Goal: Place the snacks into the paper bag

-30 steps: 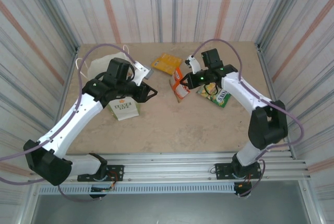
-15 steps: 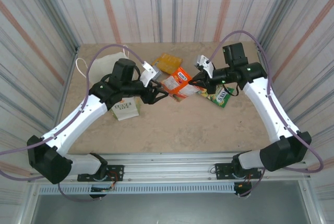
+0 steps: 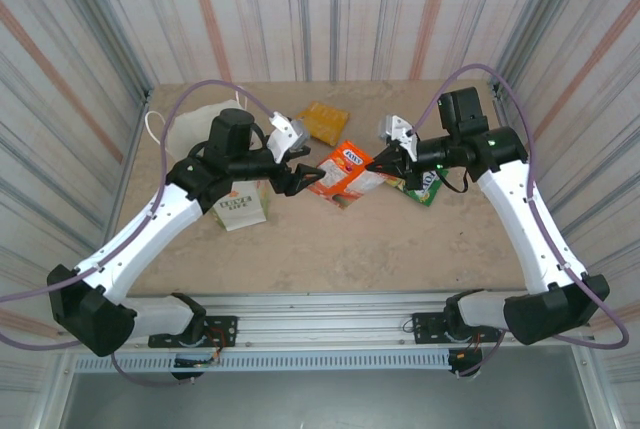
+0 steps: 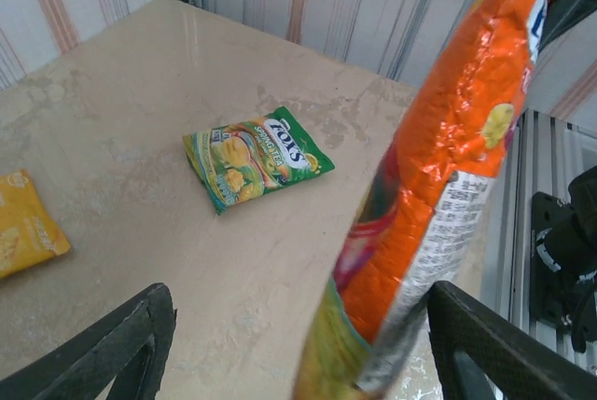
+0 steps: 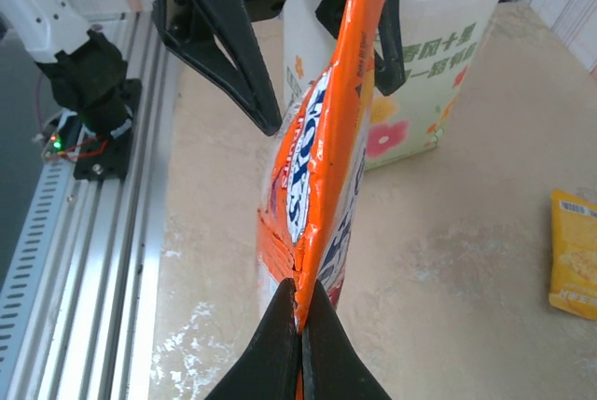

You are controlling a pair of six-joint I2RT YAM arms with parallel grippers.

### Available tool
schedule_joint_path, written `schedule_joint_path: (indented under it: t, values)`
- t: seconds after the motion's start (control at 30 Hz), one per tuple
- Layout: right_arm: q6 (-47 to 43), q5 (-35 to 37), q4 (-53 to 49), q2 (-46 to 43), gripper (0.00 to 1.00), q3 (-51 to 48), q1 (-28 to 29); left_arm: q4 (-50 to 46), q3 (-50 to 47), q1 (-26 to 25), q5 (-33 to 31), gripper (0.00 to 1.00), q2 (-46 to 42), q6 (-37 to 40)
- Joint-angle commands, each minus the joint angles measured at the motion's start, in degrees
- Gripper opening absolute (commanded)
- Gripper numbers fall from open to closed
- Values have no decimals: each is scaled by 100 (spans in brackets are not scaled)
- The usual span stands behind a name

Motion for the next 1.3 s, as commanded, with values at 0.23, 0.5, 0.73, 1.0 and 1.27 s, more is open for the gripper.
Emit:
schedule_joint_path:
  t: [0.23,0.5,0.73,1.0,1.27]
  values:
    - [-129,-204,56,-59,0,188,269,-694,600,-350,1022,66,459,925]
    - [-32,-160,262,-70,0,131,294,-957,822,-484,1013,32,646,951]
    - [553,199,1011,-355,2,-321,293,-924,760,-482,479,15,289,802]
    - [4080,1453,4609,-1347,50,-2216,307,-1647,1392,-348,-1248,8,-211,149]
    - [5439,1831,4302,-834,51,-2236,694,-2438,2318,311,-2816,7,-673,-959]
